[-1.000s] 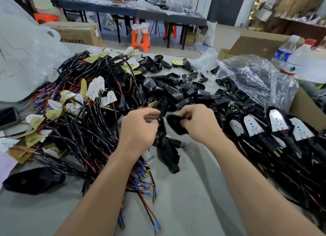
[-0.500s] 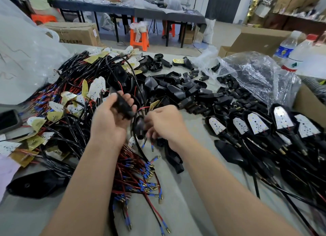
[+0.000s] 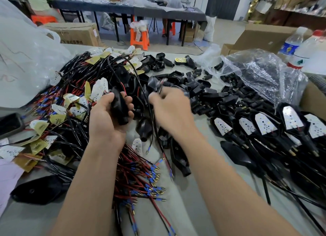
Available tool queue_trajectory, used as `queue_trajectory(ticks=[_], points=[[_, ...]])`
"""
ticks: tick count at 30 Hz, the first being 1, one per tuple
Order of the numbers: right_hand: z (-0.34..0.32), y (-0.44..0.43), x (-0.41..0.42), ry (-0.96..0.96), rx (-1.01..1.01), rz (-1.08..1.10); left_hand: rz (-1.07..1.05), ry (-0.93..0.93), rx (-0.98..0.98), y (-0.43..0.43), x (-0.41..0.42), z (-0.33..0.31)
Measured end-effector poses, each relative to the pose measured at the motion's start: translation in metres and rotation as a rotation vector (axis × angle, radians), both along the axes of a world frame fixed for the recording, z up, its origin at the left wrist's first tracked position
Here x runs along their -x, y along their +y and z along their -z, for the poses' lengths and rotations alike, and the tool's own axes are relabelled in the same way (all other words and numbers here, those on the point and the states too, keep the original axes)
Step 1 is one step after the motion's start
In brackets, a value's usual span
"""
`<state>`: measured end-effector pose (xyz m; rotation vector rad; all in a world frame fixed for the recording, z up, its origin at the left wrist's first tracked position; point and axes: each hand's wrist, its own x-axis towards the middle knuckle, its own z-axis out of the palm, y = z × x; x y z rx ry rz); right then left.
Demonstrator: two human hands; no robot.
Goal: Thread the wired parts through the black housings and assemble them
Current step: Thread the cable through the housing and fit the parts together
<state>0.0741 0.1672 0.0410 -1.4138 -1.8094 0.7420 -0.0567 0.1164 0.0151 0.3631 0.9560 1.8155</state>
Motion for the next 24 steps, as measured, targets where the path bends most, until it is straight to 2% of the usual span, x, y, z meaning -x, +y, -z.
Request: queue_trajectory(ticks=[2, 4, 9, 11, 15, 18, 21, 24], points=[[-0.017, 0.005, -0.019, 0.262, 0.040, -0.042, 0.069, 0.021, 0.019, 0.000, -0.007, -0.002], [-0.033, 0.012, -0.037, 0.559, 0.180, -0.130, 0.163, 0.052, 0.041, 0.001, -0.020, -0.004], [-0.034, 0.027, -0.075, 0.918, 0.376, -0.159, 0.413, 0.100, 0.070, 0.001, -0.058, -0.003], [-0.023, 0.030, -0.087, 0.931, 0.346, -0.094, 0.523, 0.128, 0.090, -0.002, -0.070, -0.002], [0.004, 0.027, -0.107, 0.826, 0.163, 0.069, 0.672, 0.293, 0.107, -0.004, -0.076, 0.006], [0.019, 0.019, -0.116, 0.858, 0.139, 0.125, 0.667, 0.355, 0.139, 0.000, -0.082, 0.013], [0.028, 0.010, -0.114, 0.933, 0.215, -0.008, 0.558, 0.384, 0.170, 0.006, -0.090, 0.019], [0.033, 0.000, -0.106, 0.808, 0.265, -0.160, 0.495, 0.413, 0.193, 0.009, -0.093, 0.021]])
